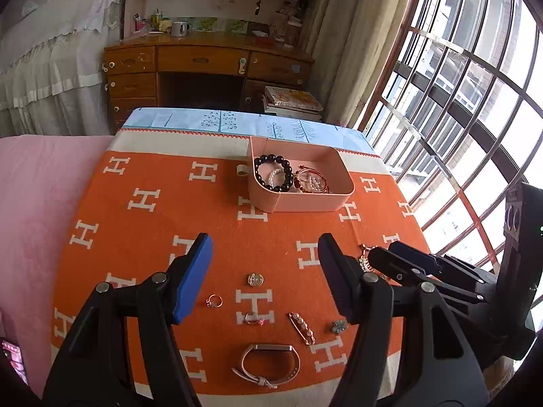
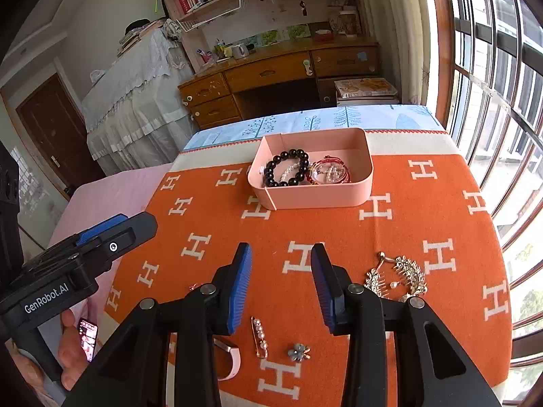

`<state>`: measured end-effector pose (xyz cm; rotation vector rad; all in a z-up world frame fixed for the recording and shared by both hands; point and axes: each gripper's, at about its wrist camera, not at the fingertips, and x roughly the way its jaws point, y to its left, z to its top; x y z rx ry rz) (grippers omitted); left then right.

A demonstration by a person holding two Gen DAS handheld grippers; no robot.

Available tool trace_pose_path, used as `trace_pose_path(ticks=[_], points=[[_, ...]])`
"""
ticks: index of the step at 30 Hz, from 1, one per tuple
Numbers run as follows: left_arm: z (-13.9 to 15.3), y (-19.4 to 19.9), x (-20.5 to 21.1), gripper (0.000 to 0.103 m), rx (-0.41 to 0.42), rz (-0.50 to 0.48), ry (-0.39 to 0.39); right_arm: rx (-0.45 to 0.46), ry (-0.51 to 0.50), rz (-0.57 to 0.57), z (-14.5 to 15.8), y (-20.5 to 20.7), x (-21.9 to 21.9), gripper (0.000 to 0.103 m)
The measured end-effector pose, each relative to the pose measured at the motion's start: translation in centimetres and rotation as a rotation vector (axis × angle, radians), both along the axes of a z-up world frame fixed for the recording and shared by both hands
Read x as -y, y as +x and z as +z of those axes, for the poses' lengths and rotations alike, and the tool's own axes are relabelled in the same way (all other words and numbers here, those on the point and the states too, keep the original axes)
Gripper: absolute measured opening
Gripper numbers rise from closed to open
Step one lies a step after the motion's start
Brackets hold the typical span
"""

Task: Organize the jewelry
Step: 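Pull both open tools back from the pink box, then lower the open left tool onto the white watch band and close it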

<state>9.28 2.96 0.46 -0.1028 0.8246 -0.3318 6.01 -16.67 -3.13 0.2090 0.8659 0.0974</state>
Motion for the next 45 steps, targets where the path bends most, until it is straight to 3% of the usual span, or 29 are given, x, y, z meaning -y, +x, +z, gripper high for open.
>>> trace_pose_path(ticks=[15,26,37,45], points=[[-3.7,-4.1,-1.1,0.062,-0.064,-0.012,0.044,-0.055,0.074,0.035,-2.7,-3.1,-0.3,0.037],[-6.4,-5.9,-1.9,0.062,-0.117,-0.036,0.052,-0.116,0.022,0.122,-5.7,-4.0,-1.9,0.045],[-9.8,-6.3,-4.1,0.062,-0.202,-0.020,0.051,-0.176,0.031,0.150,-8.3,-3.1,-2.1,0.046],[-11.3,-6.1,-2.5,0.062,-0.250,-0.100,0.069,-0.219,0.030,0.180,-10.0,-2.4,-2.9,0.046]])
